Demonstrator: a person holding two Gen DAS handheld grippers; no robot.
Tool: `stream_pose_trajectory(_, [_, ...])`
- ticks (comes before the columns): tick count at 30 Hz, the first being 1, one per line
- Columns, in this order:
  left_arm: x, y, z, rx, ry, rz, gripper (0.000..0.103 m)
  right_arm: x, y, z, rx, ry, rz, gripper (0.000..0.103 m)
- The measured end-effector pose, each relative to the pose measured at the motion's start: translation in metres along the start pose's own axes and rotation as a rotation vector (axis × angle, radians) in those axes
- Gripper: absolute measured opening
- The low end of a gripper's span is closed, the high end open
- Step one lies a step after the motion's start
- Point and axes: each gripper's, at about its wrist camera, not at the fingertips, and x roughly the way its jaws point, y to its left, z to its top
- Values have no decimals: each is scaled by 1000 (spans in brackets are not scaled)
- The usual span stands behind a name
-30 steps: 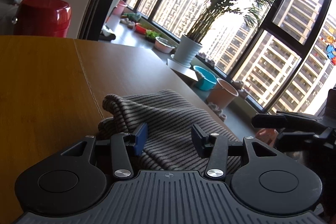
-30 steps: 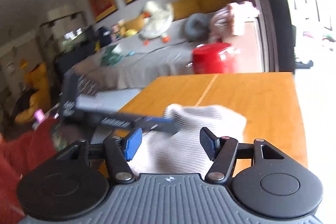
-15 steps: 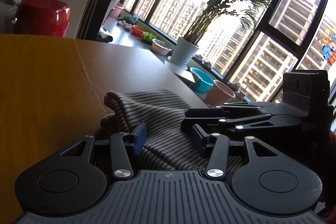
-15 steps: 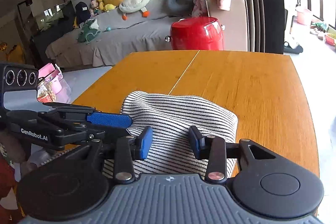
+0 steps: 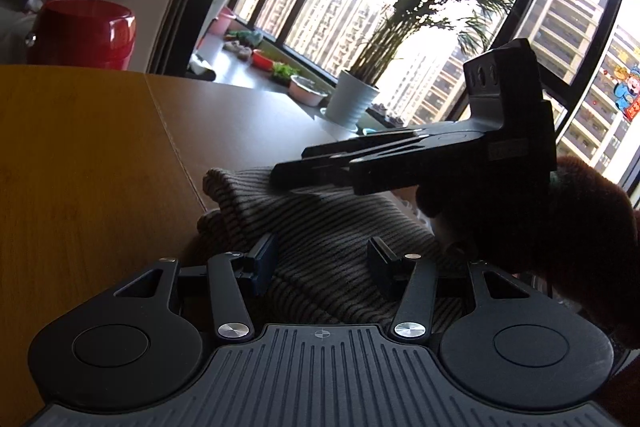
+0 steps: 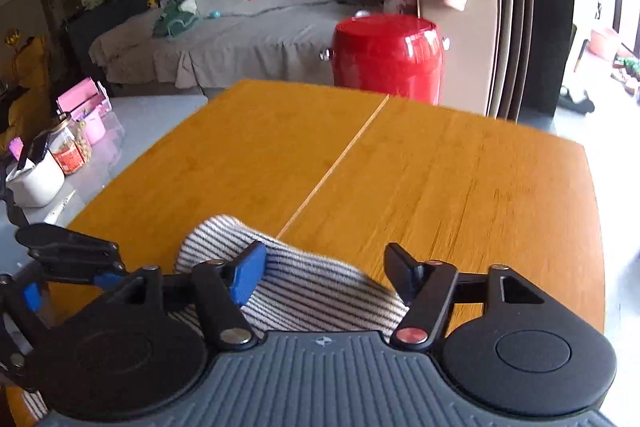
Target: Fold clothes
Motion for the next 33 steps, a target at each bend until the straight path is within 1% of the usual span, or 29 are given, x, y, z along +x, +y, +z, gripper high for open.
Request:
stream_pose_trajectory(1, [0,0,0,1,1,-1,54,1,-1,-2,11,4,4,42])
stream_pose_trajectory(2, [1,1,0,1,2,-2,55,-7,0,-2,25,-17,15,32])
stream_pose_trajectory(3, [1,1,0,2,4,-4,57,-16,1,-1,39,-40,25,27])
stream_pose_trajectory(4, [2,1,0,3,6,-6,60,-27,2,0,48,-65,40,20])
stream_pose_trajectory(5, [2,1,0,6,6,-5,62,-37,4,1,49,-92,59,10])
stream_pose_trajectory(6, [3,0,0,9,6,-5,63,-48,5,2,52,-116,88,4])
stream_pose_trajectory(7, [3,0,-1,12,7,-4,63,-55,7,3,51,-130,112,4])
stream_pose_trajectory(8, [3,-1,-1,15,7,-3,64,-61,9,3,44,-134,118,4])
stream_pose_trajectory(9, [4,-1,-1,18,7,-2,65,-63,12,2,29,-131,101,4])
stream_pose_trajectory(11, [4,-4,-2,28,9,6,66,-58,14,-5,-1,-94,17,6])
stream_pose_trajectory(12, [4,-5,-2,33,9,10,66,-55,12,-10,9,-74,14,6])
stream_pose_trajectory(14, [3,-5,-2,35,11,14,66,-52,8,-21,35,-48,46,8])
stream_pose_trajectory(16, [3,-5,-3,33,12,12,66,-50,11,-33,21,-37,36,10])
stream_pose_trajectory(19, [4,-5,-2,27,12,9,66,-45,17,-47,-6,-59,-5,10])
stream_pose_trajectory(22, [3,-7,-1,33,15,18,66,-44,26,-47,-57,-63,-45,10])
stream_pose_trajectory(25, [-7,-9,2,9,8,28,66,-42,35,-50,-104,-73,-87,10])
stream_pose_trajectory(29, [-24,-16,4,-4,-4,44,72,-44,36,-57,-94,-107,-104,10])
stream_pose_trajectory(33, [-20,-13,-4,-25,29,58,69,-48,36,-61,-73,-137,-112,11])
